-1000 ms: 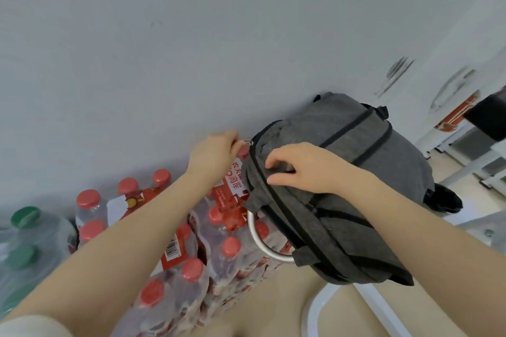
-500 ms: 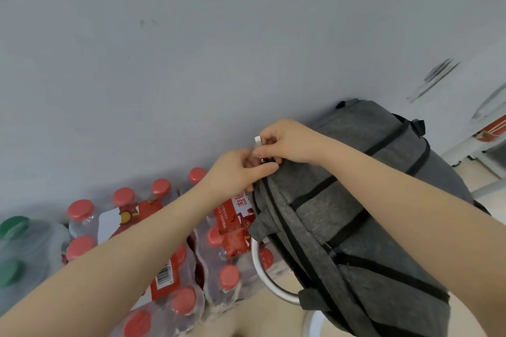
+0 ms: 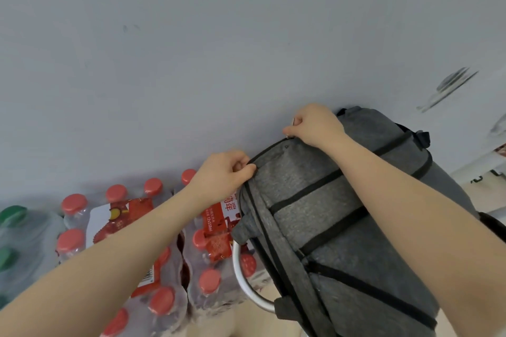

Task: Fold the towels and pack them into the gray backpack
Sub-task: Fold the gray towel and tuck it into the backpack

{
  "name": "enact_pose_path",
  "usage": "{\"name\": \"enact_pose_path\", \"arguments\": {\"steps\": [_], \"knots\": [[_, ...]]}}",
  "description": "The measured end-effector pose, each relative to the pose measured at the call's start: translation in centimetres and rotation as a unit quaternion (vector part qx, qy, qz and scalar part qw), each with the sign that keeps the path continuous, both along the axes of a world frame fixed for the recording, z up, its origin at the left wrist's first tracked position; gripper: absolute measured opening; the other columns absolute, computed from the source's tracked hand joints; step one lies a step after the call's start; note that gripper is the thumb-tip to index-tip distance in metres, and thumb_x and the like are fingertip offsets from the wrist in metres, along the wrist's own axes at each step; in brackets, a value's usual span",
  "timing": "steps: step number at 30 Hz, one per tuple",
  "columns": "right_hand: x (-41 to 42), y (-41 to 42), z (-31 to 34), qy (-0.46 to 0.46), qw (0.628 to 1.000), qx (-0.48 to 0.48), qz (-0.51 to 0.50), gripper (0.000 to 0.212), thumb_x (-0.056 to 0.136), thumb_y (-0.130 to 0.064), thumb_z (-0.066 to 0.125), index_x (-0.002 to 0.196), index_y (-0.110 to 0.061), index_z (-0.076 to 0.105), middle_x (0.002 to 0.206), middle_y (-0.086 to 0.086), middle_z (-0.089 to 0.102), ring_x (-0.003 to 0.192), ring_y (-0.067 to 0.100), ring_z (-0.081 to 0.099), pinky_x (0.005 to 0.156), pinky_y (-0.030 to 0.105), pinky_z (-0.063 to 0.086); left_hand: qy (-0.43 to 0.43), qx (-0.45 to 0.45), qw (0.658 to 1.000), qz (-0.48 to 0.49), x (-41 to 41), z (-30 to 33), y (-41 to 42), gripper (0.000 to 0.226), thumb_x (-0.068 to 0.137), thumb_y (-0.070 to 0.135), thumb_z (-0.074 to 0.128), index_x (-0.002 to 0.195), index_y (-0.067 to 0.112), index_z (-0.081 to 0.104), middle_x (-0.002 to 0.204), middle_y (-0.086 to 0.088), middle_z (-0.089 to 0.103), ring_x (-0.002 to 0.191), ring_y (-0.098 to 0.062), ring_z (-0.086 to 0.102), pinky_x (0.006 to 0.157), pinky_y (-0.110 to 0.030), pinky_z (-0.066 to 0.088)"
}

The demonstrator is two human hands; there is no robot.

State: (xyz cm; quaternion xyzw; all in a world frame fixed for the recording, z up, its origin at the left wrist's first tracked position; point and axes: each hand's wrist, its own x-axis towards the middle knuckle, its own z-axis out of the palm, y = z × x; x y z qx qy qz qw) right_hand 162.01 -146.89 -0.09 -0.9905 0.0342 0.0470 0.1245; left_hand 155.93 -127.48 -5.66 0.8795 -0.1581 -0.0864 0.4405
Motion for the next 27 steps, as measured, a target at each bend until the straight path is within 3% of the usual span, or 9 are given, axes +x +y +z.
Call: {"name": "enact_pose_path", "arguments": {"steps": [2, 4, 7, 10, 14, 19, 21, 25, 27], "knots": [[-0.1, 0.0, 0.0, -0.032, 0.999, -0.007, -0.015, 0.033, 0.082, -0.029, 0.062, 0.057, -0.007, 0.058, 0.061, 0.004, 0.053, 0.061, 0.02, 0.05, 0.052, 0.027, 0.034, -0.026, 0.009, 0.999, 0.04, 0.9, 0.8, -0.5, 0.019, 0.091, 0.023, 0.054, 0.078, 0.01, 0.056, 0.054, 0.006, 0.046, 0.05, -0.006, 0.043, 0.05, -0.015, 0.033], [-0.5, -0.4, 0.4, -0.07, 0.997, 0.009, -0.024, 0.037, 0.086, -0.027, 0.058, 0.054, -0.011, 0.051, 0.06, 0.002, 0.05, 0.067, 0.022, 0.053, 0.051, 0.029, 0.034, -0.057, 0.028, 0.995, 0.079, 2.0, 1.6, -1.2, 0.018, 0.092, 0.023, 0.052, 0.078, 0.011, 0.055, 0.057, 0.003, 0.048, 0.056, -0.015, 0.048, 0.056, -0.026, 0.035], [-1.2, -2.1, 1.2, -0.078, 0.996, 0.043, -0.007, 0.023, 0.091, -0.025, 0.053, 0.083, -0.007, 0.065, 0.09, 0.009, 0.066, 0.091, 0.027, 0.059, 0.073, 0.034, 0.043, -0.093, 0.069, 0.985, 0.126, 3.4, 2.2, -2.0, 0.022, 0.093, 0.021, 0.049, 0.086, 0.003, 0.059, 0.076, -0.016, 0.061, 0.079, -0.03, 0.058, 0.064, -0.033, 0.036], [-2.9, -3.5, 1.8, -0.071, 0.994, 0.087, 0.017, 0.023, 0.092, -0.022, 0.052, 0.102, -0.008, 0.066, 0.109, 0.01, 0.067, 0.102, 0.024, 0.059, 0.086, 0.031, 0.042, -0.12, 0.113, 0.975, 0.151, 3.8, 2.2, -2.5, 0.027, 0.094, 0.023, 0.045, 0.092, -0.001, 0.059, 0.092, -0.023, 0.064, 0.09, -0.035, 0.058, 0.068, -0.035, 0.038], [-4.7, -2.9, 1.7, -0.065, 0.991, 0.102, 0.057, 0.031, 0.091, -0.028, 0.053, 0.118, -0.013, 0.061, 0.122, 0.003, 0.062, 0.113, 0.018, 0.055, 0.093, 0.025, 0.038, -0.135, 0.171, 0.961, 0.172, 3.6, 1.2, -2.7, 0.031, 0.097, 0.027, 0.042, 0.096, 0.0, 0.057, 0.099, -0.024, 0.063, 0.094, -0.038, 0.057, 0.07, -0.037, 0.04], [-7.1, -0.7, 1.8, -0.043, 0.991, 0.051, 0.115, 0.045, 0.094, -0.036, 0.047, 0.133, -0.014, 0.047, 0.136, 0.004, 0.051, 0.123, 0.02, 0.047, 0.096, 0.028, 0.036, -0.096, 0.119, 0.971, 0.181, 0.8, 1.6, -0.8, 0.034, 0.097, 0.031, 0.04, 0.116, 0.005, 0.05, 0.1, -0.016, 0.065, 0.088, -0.032, 0.06, 0.075, -0.037, 0.045], [-8.9, 0.6, 2.2, -0.065, 0.987, 0.055, 0.135, 0.046, 0.095, -0.036, 0.045, 0.135, -0.014, 0.044, 0.137, 0.005, 0.05, 0.123, 0.021, 0.047, 0.097, 0.029, 0.036, -0.124, 0.114, 0.969, 0.18, -1.1, 2.6, 0.9, 0.035, 0.097, 0.03, 0.039, 0.122, 0.007, 0.048, 0.106, -0.011, 0.063, 0.083, -0.027, 0.059, 0.073, -0.033, 0.044], [-12.9, 3.8, 3.4, -0.129, 0.978, 0.059, 0.154, 0.048, 0.096, -0.037, 0.042, 0.137, -0.012, 0.04, 0.138, 0.008, 0.049, 0.124, 0.022, 0.046, 0.103, 0.033, 0.034, -0.219, 0.144, 0.957, 0.12, -5.6, 5.0, 4.7, 0.037, 0.096, 0.027, 0.041, 0.131, 0.013, 0.044, 0.121, -0.007, 0.056, 0.104, -0.023, 0.057, 0.081, -0.034, 0.044], [-15.3, 5.5, 3.9, -0.193, 0.969, 0.064, 0.142, 0.048, 0.096, -0.036, 0.041, 0.137, -0.01, 0.041, 0.139, 0.008, 0.048, 0.127, 0.023, 0.044, 0.106, 0.033, 0.03, -0.308, 0.141, 0.936, 0.09, -8.2, 5.8, 6.4, 0.04, 0.096, 0.027, 0.042, 0.133, 0.01, 0.044, 0.128, -0.011, 0.054, 0.109, -0.028, 0.057, 0.084, -0.038, 0.046]]}}
